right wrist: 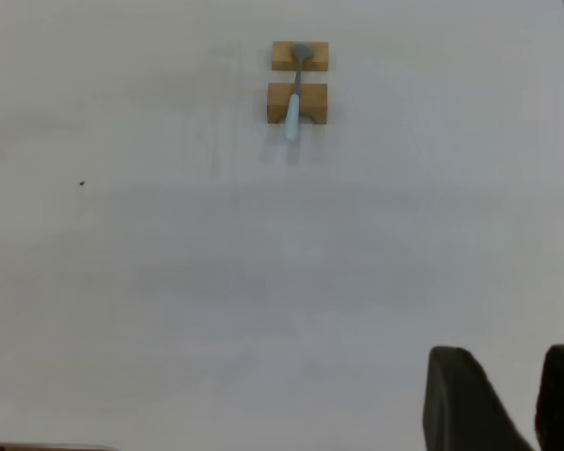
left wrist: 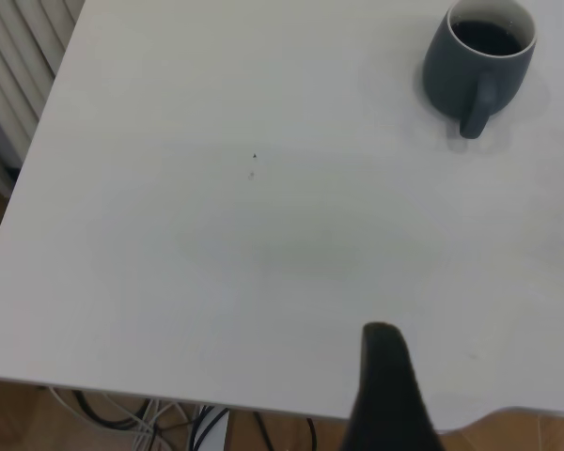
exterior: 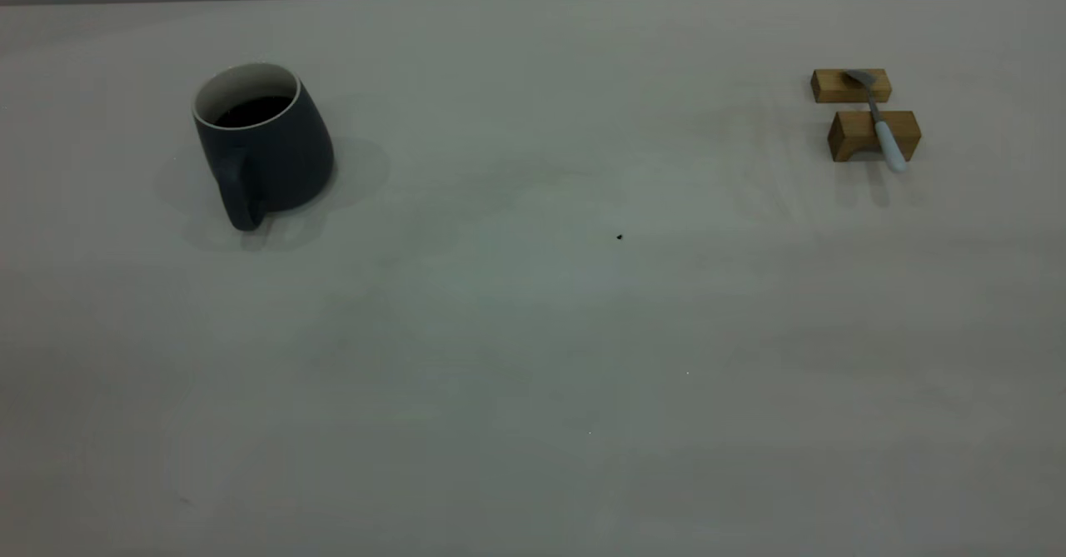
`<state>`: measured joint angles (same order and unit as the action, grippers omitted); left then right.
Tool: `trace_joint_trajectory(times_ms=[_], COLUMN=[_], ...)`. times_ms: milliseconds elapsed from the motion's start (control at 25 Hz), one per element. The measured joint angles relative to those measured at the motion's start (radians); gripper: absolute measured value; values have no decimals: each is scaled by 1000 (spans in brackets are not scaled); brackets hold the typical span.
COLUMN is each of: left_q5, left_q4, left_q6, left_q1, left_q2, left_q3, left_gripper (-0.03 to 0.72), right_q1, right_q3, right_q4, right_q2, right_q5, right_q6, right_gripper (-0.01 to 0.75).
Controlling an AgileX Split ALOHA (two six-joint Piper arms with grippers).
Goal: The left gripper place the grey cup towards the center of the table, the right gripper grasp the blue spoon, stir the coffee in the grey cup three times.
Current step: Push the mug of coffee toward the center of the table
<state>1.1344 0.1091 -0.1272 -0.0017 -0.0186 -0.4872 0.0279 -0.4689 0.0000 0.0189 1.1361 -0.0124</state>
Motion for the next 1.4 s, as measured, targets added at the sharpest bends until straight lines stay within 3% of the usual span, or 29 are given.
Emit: trace_joint_trajectory(times_ms=[1400], left_q5=[-14], left_q4=[-1], left_q6=[0], left_q1=[0], left_q2=[21], left_q3=[-16], left_gripper=[587], right_q1=[0], right_q3=[0], right_q4=[0], right_q2=[0], right_q5=[0], right_q6=[0], right_gripper=[237])
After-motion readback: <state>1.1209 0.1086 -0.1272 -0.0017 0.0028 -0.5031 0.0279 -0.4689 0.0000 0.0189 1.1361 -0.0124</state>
